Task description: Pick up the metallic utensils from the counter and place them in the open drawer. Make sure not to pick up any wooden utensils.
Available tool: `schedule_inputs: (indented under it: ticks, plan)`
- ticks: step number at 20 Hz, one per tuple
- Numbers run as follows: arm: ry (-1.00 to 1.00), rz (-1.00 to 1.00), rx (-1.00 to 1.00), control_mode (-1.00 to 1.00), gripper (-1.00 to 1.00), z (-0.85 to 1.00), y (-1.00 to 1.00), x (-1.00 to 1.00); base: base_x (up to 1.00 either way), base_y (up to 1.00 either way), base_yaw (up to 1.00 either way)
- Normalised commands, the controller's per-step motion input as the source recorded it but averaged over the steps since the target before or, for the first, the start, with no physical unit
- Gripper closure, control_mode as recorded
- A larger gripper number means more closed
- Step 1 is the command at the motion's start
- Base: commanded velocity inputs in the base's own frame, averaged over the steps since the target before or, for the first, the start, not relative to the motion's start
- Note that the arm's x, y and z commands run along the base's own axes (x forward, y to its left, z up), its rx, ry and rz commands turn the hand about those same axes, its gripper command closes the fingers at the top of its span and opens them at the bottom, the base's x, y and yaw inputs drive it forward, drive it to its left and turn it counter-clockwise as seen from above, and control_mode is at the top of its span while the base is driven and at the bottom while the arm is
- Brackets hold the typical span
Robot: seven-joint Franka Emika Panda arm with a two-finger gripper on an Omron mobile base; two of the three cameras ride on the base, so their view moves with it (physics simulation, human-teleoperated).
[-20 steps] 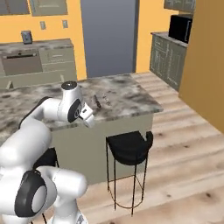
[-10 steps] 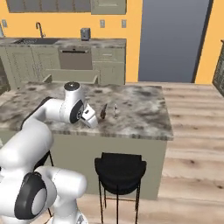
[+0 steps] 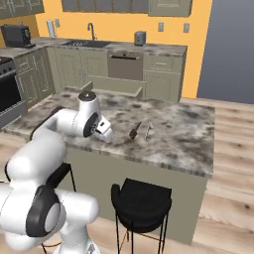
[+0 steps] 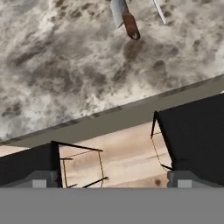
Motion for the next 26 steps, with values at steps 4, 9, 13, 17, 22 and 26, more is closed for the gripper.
schedule_inputs:
  ticks: [4,9,13,17,22,26]
  plan:
    - [-0.01,0.29,0.03,-1.0,-1.0,0.02,-0.5,0.74,0.0,0.0,0.0]
    - [0.0,0.19,0.0,-1.0,-1.0,0.0,-0.22,0.75,0.0,0.0,0.0]
    - [0.0,0.13,0.0,-1.0,-1.0,-0.04,-0.09,0.66,0.0,0.0,0.0]
    - [0.0,0.03,0.0,-1.0,-1.0,-0.15,-0.22,0.51,0.0,0.0,0.0]
    - [0.0,0.0,-0.08,-1.0,-1.0,-0.28,-0.22,0.34,0.0,0.0,0.0]
    - [0.11,0.0,-0.19,-1.0,-1.0,-0.39,-0.07,0.29,0.0,0.0,0.0]
